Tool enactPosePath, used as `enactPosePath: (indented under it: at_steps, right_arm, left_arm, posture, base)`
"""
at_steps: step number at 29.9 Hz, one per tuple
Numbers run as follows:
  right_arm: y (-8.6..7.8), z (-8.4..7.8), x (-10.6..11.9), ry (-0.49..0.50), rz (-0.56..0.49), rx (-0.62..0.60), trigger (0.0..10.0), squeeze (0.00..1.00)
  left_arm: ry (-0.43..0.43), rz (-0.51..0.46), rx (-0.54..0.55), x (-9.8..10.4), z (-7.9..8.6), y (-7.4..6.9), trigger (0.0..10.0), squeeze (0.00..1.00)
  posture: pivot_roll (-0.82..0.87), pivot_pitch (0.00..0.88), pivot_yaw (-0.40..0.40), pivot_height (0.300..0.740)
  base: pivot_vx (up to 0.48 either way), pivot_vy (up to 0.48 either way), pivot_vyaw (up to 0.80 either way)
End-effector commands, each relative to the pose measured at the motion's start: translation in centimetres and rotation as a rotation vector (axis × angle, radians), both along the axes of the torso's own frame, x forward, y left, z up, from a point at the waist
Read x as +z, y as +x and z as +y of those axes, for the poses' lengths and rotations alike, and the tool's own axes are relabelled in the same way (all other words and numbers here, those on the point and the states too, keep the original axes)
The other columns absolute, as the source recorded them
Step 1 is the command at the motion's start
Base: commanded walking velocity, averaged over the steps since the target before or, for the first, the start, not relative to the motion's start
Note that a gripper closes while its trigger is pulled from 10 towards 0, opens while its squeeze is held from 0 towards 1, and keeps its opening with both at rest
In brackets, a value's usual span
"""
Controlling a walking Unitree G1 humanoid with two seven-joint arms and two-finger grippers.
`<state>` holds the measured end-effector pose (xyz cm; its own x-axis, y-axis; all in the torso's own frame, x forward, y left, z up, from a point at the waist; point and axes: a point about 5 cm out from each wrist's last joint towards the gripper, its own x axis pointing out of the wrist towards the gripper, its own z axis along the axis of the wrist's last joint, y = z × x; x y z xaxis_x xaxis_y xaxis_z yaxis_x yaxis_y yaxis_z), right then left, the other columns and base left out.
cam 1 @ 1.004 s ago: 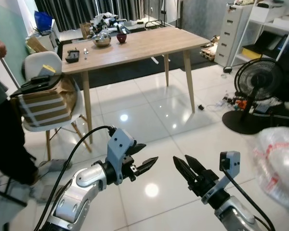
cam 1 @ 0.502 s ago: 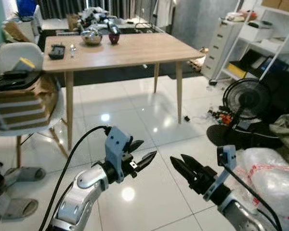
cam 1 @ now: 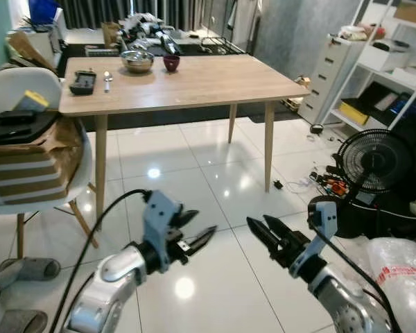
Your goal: Setting the table
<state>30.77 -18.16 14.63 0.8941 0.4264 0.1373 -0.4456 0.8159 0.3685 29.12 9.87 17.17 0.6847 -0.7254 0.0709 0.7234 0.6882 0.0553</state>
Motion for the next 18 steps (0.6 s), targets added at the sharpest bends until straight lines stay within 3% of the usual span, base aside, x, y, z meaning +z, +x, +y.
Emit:
enactPosePath:
  at_steps: [1,9,18]
  right_arm:
    - [0.00,-0.55,-0.15,0.008,0.004,-0.029,10.0,0.00]
    - [0.30,0.32,0.37,0.062,-0.021,-0.021,10.0,0.00]
    - [0.24,0.11,0.44,0.076,-0.029,-0.034,10.0,0.00]
  left_arm:
    - [-0.005,0.009,-0.017,-0.08,-0.34,-0.32,10.0,0.00]
    - [0.001,0.009,0.011,-0.04,-0.11,-0.45,10.0,0.00]
    - [0.006,0.012,0.024,0.03,-0.07,-0.38,10.0,0.00]
  posture:
    - [0.08,0.042,0.004,0.740]
    - [0.09,0.042,0.006,0.740]
    - [0.08,0.046,0.010,0.740]
  base:
    - [0.469,0.000,0.00]
    - [0.472,0.000,0.00]
    - [0.472,0.000,0.00]
